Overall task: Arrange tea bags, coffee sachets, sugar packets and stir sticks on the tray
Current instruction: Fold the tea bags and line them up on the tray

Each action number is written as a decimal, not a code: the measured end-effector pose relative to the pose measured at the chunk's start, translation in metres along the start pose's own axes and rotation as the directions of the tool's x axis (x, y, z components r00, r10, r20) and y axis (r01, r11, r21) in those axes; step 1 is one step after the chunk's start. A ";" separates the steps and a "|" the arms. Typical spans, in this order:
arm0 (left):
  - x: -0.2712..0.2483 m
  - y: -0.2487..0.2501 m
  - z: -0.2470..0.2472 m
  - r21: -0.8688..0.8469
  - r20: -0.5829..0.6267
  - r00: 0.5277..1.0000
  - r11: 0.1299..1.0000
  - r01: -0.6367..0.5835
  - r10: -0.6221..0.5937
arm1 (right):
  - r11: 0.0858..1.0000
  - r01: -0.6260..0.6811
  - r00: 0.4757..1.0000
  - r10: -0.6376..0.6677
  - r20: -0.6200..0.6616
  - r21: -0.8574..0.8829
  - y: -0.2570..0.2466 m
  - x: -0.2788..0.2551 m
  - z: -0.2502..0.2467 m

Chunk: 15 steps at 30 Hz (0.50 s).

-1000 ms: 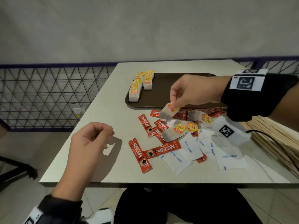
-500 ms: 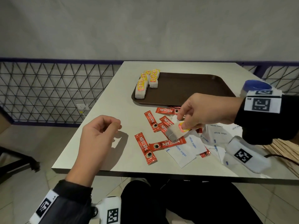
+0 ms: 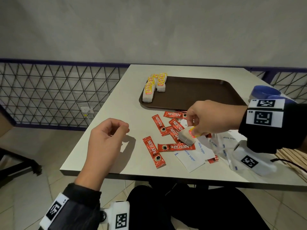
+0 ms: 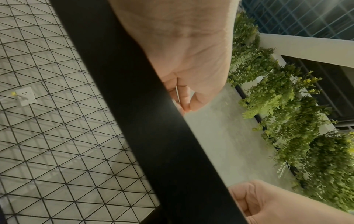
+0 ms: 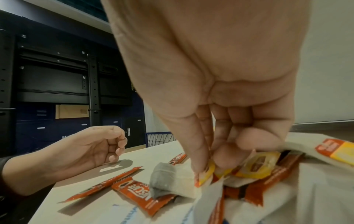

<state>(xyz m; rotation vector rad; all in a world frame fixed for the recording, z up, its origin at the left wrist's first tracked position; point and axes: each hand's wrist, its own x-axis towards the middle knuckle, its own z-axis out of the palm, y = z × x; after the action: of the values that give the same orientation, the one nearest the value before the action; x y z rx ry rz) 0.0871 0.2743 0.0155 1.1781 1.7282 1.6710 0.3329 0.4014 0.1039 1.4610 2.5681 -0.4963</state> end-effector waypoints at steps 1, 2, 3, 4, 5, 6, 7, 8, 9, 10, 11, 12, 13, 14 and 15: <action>0.000 0.000 0.000 0.003 0.002 1.000 1.000 -0.002 0.002 | 1.000 0.010 1.000 -0.010 -0.005 -0.009 -0.001 -0.001 0.000; 0.000 0.000 0.000 0.003 0.005 1.000 1.000 -0.002 0.002 | 1.000 0.019 1.000 -0.020 -0.014 -0.018 -0.001 -0.001 0.001; 0.000 0.000 0.000 0.005 0.006 1.000 1.000 0.000 0.000 | 0.999 0.028 0.999 -0.028 -0.028 -0.030 -0.002 -0.001 0.001; 0.000 0.000 0.000 0.007 0.007 1.000 1.000 0.001 -0.001 | 0.998 0.035 0.998 -0.037 -0.042 -0.047 -0.002 -0.001 0.002; 0.000 0.000 0.000 0.010 0.008 1.000 1.000 0.000 0.000 | 0.997 0.042 0.997 -0.046 -0.054 -0.069 -0.001 -0.001 0.003; 0.000 0.000 0.000 0.012 0.010 1.000 1.000 -0.002 0.002 | 0.995 0.047 0.997 -0.053 -0.060 -0.086 -0.001 -0.001 0.003; 0.000 0.001 0.001 0.013 0.011 1.000 1.000 -0.004 0.004 | 0.994 0.051 0.996 -0.057 -0.061 -0.096 0.000 -0.001 0.004; 0.000 0.001 0.001 0.014 0.013 1.000 1.000 -0.008 0.008 | 0.993 0.056 0.996 -0.062 -0.059 -0.100 0.000 0.000 0.004; 0.000 0.001 0.001 0.015 0.016 1.000 1.000 -0.011 0.011 | 0.993 0.064 0.996 -0.069 -0.055 -0.100 0.000 0.001 0.004; 0.000 0.001 0.000 0.017 0.021 1.000 1.000 -0.015 0.015 | 0.992 0.074 0.996 -0.079 -0.047 -0.099 -0.001 0.001 0.004; 0.000 0.001 0.000 0.022 0.025 0.999 1.000 -0.020 0.020 | 0.992 0.085 0.995 -0.089 -0.037 -0.095 -0.001 0.001 0.003; 0.000 0.001 0.000 0.027 0.030 0.999 0.999 -0.025 0.024 | 0.991 0.097 0.995 -0.100 -0.027 -0.089 -0.002 0.001 0.002; -0.001 0.001 0.000 0.030 0.037 0.999 0.999 -0.029 0.027 | 0.991 0.112 0.993 -0.114 -0.020 -0.080 -0.002 0.000 0.001; -0.001 0.001 0.000 0.030 0.045 0.998 0.999 -0.033 0.031 | 0.989 0.129 0.991 -0.131 -0.019 -0.069 -0.004 -0.001 -0.002; -0.002 0.002 0.000 0.027 0.053 0.998 0.999 -0.039 0.037 | 0.987 0.152 0.988 -0.154 -0.023 -0.058 -0.005 -0.002 -0.005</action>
<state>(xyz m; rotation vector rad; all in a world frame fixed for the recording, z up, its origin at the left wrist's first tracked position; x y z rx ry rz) 0.0887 0.2728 0.0169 1.2639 1.7126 1.6279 0.3296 0.3988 0.1100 1.2680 2.7062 -0.4227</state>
